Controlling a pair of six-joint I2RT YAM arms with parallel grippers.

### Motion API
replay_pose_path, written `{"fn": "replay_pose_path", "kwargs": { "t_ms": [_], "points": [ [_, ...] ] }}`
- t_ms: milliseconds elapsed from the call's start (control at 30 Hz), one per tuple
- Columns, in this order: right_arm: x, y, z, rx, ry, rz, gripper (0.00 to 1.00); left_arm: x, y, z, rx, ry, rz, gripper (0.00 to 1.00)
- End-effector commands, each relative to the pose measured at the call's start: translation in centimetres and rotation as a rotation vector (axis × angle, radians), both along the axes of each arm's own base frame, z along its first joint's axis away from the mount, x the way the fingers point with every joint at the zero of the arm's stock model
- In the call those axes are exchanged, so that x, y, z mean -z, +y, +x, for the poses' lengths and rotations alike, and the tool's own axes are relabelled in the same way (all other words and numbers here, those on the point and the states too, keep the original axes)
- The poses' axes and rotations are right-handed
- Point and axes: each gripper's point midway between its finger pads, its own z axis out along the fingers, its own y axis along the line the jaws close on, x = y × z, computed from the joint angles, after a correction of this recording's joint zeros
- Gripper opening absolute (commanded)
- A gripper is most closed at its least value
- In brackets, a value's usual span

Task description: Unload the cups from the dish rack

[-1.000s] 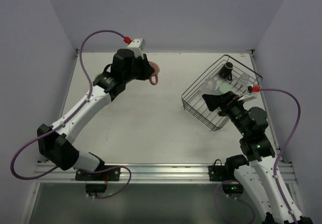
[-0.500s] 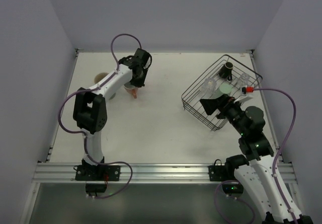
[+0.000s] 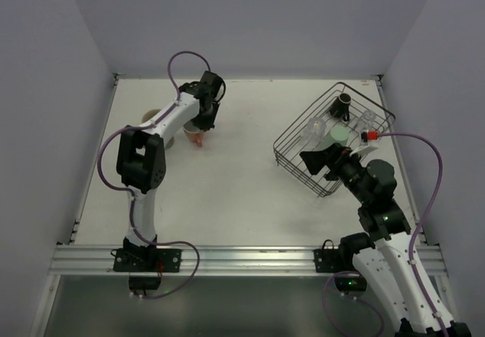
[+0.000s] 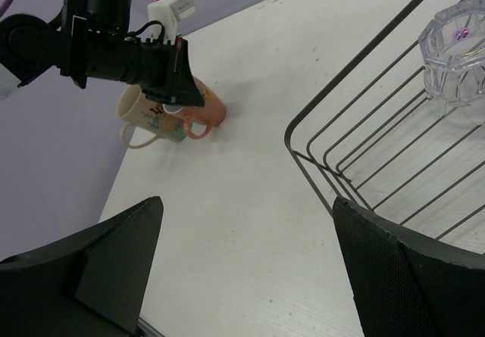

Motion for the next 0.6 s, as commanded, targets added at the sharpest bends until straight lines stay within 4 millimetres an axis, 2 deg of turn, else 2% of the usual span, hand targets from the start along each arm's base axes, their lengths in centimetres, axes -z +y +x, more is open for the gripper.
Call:
{"fn": "replay_pose_path", "kwargs": {
  "t_ms": [0,33,133,233,267,367,533,567],
  "points": [
    [-0.4,0.3,0.0,-0.025,-0.013,-0.014,0.96,-2.3,0.3,1.0,0.018,-0.059,-0.012,0.0],
    [-0.3,0.3,0.0,-0.023,-0.01,-0.015,0.96,-2.1,0.3,0.9,0.02,-0.054,-0.011,0.0],
    [0.0,0.3,0.1,-0.023,0.001,-0.017,0.96,-1.7,0.7,1.0,0.009,-0.045,-0.01,0.09],
    [0.0,0.2,0.1,-0.016,0.003,-0.029,0.96,-1.4,1.1,1.1,-0.004,-0.044,0.001,0.23],
    [-0.1,0.0,0.1,-0.008,0.0,-0.031,0.96,-1.5,1.2,1.3,-0.009,-0.049,0.011,0.33],
    [-0.6,-0.5,0.4,0.02,-0.009,-0.047,0.97,-1.8,1.5,1.4,-0.02,-0.062,0.016,0.41],
    [-1.4,-1.4,0.9,0.074,-0.018,-0.074,0.97,-2.5,1.6,1.5,-0.031,-0.083,0.019,0.46],
    [-1.5,-1.6,1.0,0.084,-0.018,-0.079,0.97,-3.1,1.6,1.5,-0.032,-0.097,0.012,0.51]
  ]
}}
